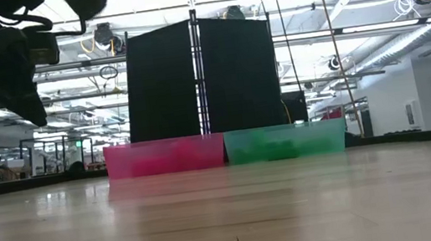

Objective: Sort blocks
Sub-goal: Move the yellow game piece to the center

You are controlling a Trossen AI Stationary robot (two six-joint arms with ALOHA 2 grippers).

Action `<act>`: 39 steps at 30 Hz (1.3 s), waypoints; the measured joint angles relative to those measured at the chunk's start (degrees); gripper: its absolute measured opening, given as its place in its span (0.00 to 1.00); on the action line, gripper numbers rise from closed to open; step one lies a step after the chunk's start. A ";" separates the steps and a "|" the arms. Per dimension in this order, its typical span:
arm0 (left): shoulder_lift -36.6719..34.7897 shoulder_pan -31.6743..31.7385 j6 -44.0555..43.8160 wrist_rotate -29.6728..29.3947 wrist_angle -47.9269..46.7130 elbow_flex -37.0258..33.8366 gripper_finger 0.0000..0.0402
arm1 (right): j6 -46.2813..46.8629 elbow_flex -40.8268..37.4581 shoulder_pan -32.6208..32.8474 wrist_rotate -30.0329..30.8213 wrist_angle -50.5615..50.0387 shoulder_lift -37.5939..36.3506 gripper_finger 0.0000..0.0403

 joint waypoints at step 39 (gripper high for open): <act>1.95 -0.01 0.04 -2.66 0.23 0.00 0.38 | 10.49 0.17 2.05 0.89 -7.13 12.00 0.36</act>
